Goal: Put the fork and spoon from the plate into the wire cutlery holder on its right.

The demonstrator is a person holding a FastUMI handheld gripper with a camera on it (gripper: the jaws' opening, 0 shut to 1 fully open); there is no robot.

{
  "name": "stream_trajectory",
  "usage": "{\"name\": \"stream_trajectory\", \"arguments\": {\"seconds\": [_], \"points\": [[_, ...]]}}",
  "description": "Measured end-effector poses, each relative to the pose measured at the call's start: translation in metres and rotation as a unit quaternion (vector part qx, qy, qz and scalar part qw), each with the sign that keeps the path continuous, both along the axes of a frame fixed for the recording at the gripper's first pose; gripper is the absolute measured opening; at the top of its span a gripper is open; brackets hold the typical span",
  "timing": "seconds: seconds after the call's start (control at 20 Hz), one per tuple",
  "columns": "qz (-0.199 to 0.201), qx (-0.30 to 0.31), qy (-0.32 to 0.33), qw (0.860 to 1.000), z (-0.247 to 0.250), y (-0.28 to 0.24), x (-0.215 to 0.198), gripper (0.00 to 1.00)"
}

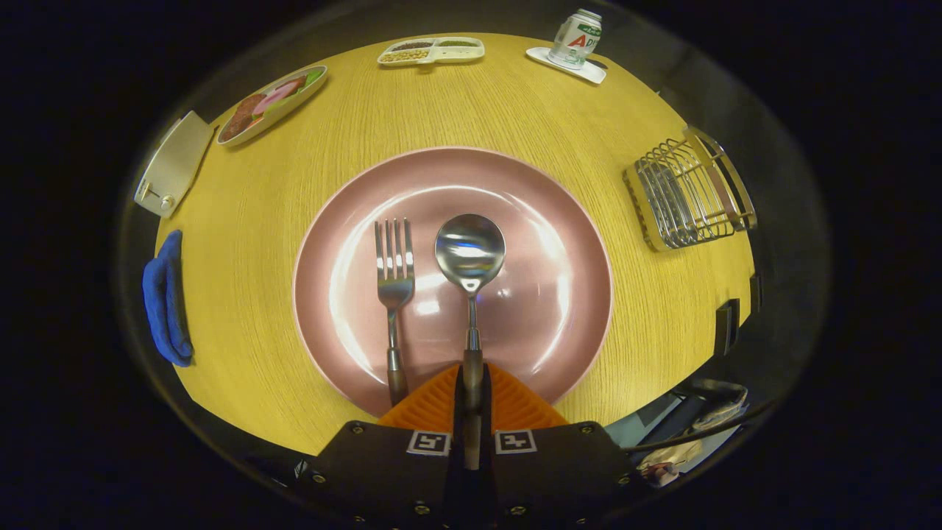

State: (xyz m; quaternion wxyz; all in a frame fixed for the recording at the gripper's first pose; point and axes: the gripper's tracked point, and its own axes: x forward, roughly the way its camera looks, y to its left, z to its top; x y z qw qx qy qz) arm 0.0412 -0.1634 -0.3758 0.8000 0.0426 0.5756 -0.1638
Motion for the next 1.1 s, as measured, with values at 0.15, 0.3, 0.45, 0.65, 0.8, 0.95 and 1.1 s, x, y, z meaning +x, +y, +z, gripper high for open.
{"name": "stream_trajectory", "arguments": {"seconds": [0.15,0.3,0.45,0.65,0.8,0.95,1.1], "points": [[0.006,-0.011,-0.007,1.000,0.008,-0.002,0.003,0.08],[0.009,-0.027,-0.022,0.999,0.022,-0.005,0.009,0.08],[0.017,-0.052,-0.032,0.998,0.038,-0.011,0.012,0.08],[0.022,-0.083,-0.044,0.995,0.063,-0.020,0.013,0.08],[0.012,-0.104,-0.058,0.993,0.086,-0.032,0.012,0.08],[0.003,-0.124,-0.069,0.990,0.110,-0.048,0.010,0.08],[-0.013,-0.138,-0.077,0.987,0.129,-0.068,0.007,0.08]]}}
